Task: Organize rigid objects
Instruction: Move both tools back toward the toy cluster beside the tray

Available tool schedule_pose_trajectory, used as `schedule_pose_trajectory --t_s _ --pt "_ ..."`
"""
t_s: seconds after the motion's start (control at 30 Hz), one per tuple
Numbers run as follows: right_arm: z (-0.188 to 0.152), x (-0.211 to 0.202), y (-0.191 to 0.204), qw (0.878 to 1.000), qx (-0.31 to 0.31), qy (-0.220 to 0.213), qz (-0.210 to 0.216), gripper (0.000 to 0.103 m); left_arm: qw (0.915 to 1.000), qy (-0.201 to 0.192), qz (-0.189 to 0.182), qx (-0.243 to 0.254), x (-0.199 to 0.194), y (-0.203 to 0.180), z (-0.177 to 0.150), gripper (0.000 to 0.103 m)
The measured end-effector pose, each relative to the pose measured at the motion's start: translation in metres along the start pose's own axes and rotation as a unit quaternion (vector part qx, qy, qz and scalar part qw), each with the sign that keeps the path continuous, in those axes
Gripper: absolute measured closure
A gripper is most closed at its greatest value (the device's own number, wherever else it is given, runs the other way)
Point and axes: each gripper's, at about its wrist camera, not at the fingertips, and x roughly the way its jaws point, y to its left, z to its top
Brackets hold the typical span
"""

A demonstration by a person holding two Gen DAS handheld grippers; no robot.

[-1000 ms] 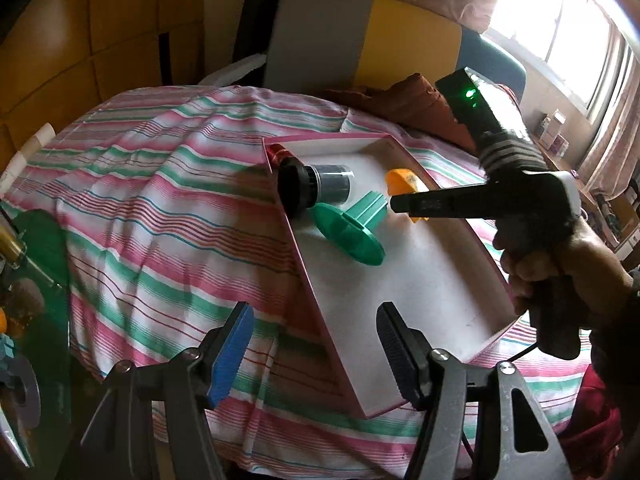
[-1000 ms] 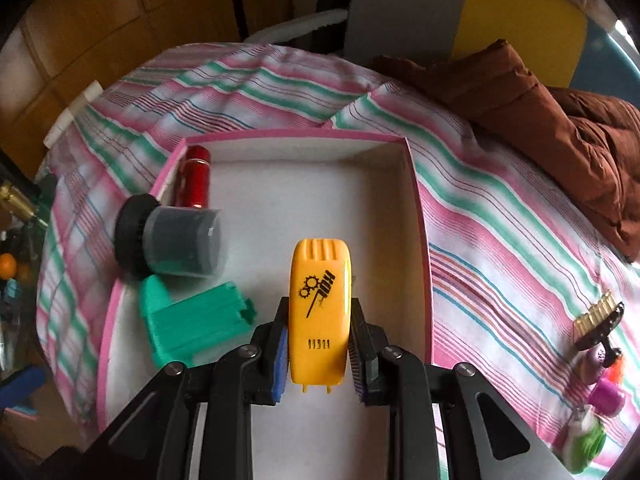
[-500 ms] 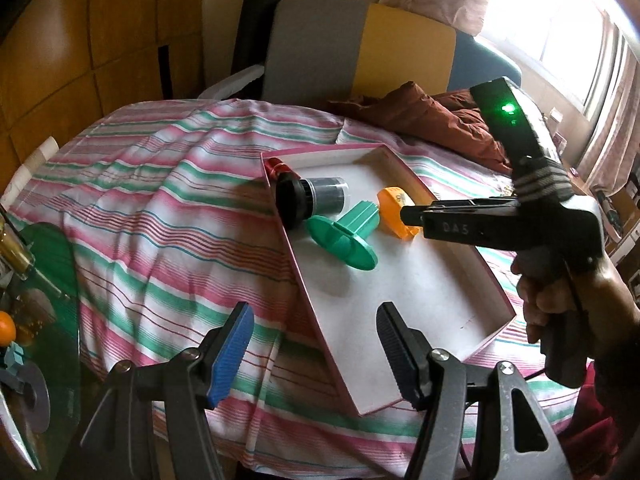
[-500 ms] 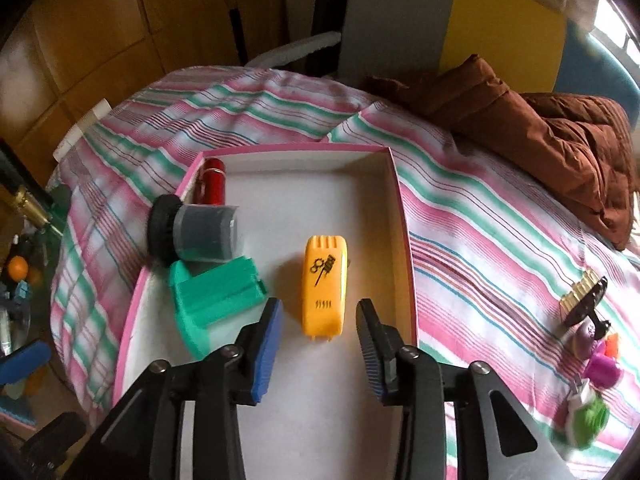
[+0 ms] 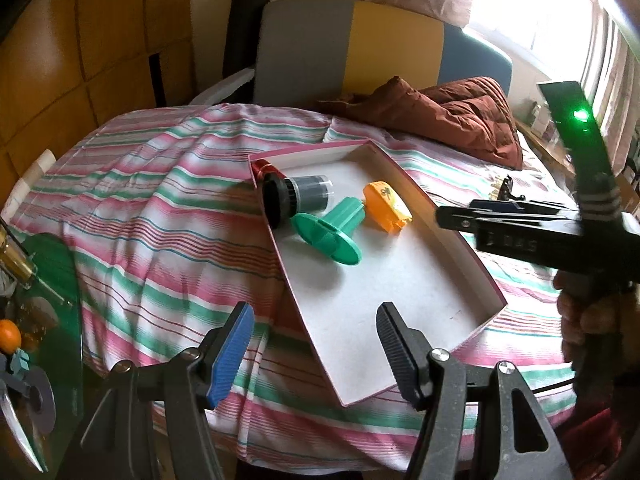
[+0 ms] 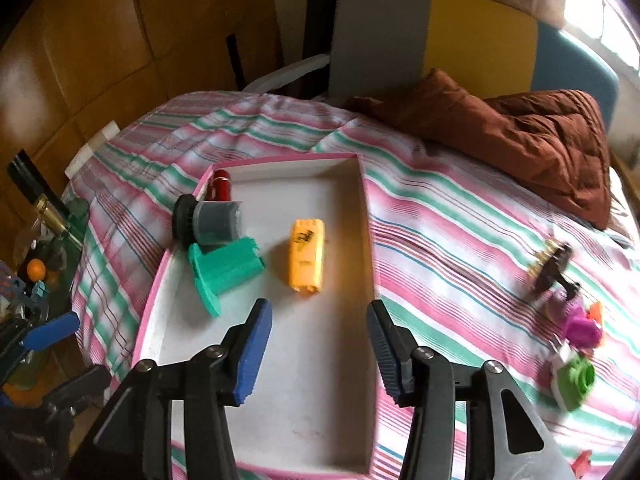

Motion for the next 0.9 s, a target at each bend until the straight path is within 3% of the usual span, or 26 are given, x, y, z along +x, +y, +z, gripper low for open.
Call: schedule_pose_trajectory --t_s 0.3,0.5,0.63,0.9 --pt "-0.027 -0.031 -0.06 0.998 0.045 -0.011 -0.045 0.046 0.9997 -0.001 -0.015 0.018 -0.001 -0.017 0.003 0.038" --pt "-0.052 -0.058 -0.14 0.986 0.123 -0.013 -0.111 0.044 0.9984 0.016 -0.049 0.021 0.005 -0.034 0.007 0.038" --pt "-0.072 -0.077 -0.195 0.969 0.194 -0.022 -0.154 0.042 0.9968 0.022 -0.068 0.035 0.007 -0.05 0.013 0.038" --pt "-0.126 -0.101 -0.284 0.912 0.349 -0.03 -0.215 0.04 0.9903 0.015 -0.108 0.086 0.007 -0.103 0.027 0.038"
